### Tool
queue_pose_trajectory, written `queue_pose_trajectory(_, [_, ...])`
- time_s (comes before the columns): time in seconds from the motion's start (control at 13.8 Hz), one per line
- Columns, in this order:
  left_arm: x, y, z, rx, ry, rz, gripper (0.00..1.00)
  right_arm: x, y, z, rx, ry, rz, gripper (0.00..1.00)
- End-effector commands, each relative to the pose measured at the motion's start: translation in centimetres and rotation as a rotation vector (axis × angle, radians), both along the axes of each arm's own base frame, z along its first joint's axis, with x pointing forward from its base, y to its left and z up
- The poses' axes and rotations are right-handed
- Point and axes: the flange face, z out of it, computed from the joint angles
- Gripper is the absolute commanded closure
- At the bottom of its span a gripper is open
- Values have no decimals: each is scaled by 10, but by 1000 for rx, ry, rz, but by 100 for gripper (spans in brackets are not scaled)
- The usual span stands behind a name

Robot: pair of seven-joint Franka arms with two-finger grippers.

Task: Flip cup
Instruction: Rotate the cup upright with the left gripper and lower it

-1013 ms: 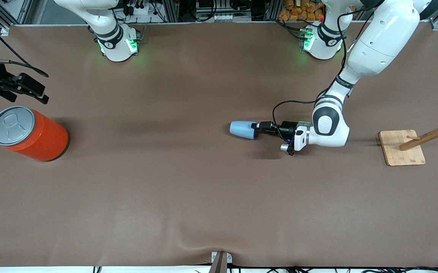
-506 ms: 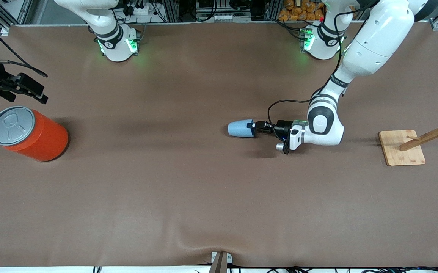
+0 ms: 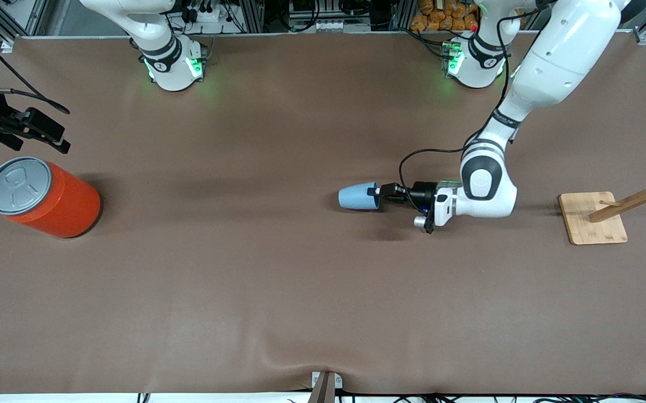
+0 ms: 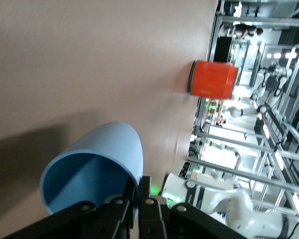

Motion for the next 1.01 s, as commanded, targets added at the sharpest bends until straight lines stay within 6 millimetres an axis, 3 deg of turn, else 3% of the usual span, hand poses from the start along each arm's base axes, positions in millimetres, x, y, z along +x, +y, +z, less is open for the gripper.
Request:
queue_pose_trajectory(0.0, [15,17,60,113,30,30,100,2,-4,4,-10,-3,3,0])
queue_pose_trajectory(0.22, [39,40,120,378,8,-17,100,2,-4,4,-10,-2,5,0])
queue_pose_trajectory(0.43, [53,72,151,631,-29,-27,100,2,-4,4,-9,0,5,0])
queue_pose_trajectory(0.51, [52,83,153,715,-66,-59,100,2,-3,4,-7,0,5,0])
queue_pose_trajectory(0.72, [61,141,148,954,-152,-140,100,2,-3,4,-5,0,5,0])
queue_pose_trajectory(0.94, [56,153,131,1034,-156,-193,100,2,-3,4,-2,0,5,0])
